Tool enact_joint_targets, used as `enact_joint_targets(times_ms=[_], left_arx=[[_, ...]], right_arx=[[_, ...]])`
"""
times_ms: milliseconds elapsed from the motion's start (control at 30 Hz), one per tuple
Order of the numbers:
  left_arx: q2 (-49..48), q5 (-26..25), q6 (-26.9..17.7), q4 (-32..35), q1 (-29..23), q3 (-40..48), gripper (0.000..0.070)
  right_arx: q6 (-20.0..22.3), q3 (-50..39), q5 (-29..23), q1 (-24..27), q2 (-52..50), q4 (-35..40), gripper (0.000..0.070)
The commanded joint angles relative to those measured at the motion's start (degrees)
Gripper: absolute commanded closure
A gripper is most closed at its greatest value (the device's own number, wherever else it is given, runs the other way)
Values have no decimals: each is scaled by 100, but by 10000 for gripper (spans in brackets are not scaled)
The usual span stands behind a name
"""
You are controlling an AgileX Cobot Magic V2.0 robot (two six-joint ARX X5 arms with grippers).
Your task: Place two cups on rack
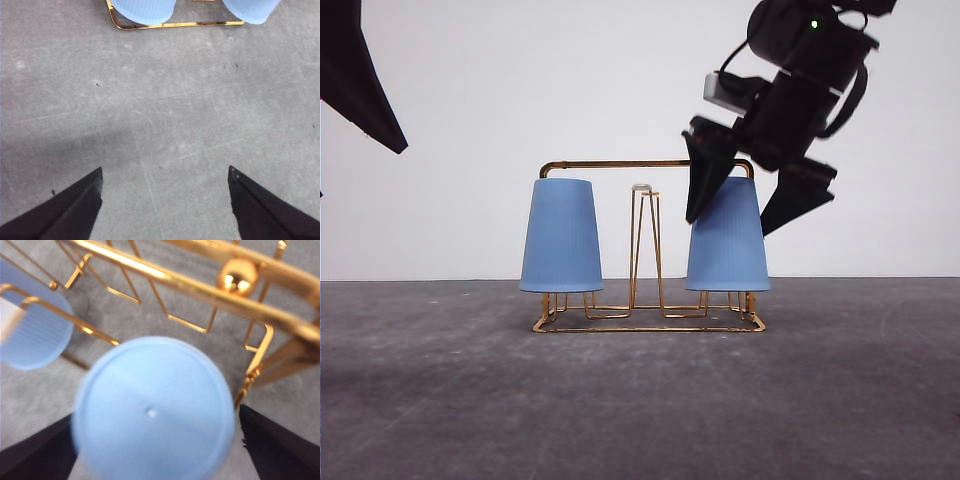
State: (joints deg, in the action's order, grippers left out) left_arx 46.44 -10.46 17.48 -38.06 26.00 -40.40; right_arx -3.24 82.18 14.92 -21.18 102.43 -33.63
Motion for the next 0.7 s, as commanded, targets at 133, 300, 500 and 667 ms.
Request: enact_joint_targets(times_ms=[133, 300, 500, 667], left_arx=[[31, 11, 13, 33, 15, -55, 225], [33, 13, 13, 35, 15, -55, 226], [33, 13, 6, 35, 15, -55, 226], [35, 15, 9, 35, 15, -55, 226]], right_arx=[[153, 1349, 7, -1, -72, -2061, 79], [597, 1541, 2, -10, -340, -3162, 80], [634, 554, 26, -6, -1306, -2688, 81], [629, -1040, 150, -20, -2571, -1259, 89]])
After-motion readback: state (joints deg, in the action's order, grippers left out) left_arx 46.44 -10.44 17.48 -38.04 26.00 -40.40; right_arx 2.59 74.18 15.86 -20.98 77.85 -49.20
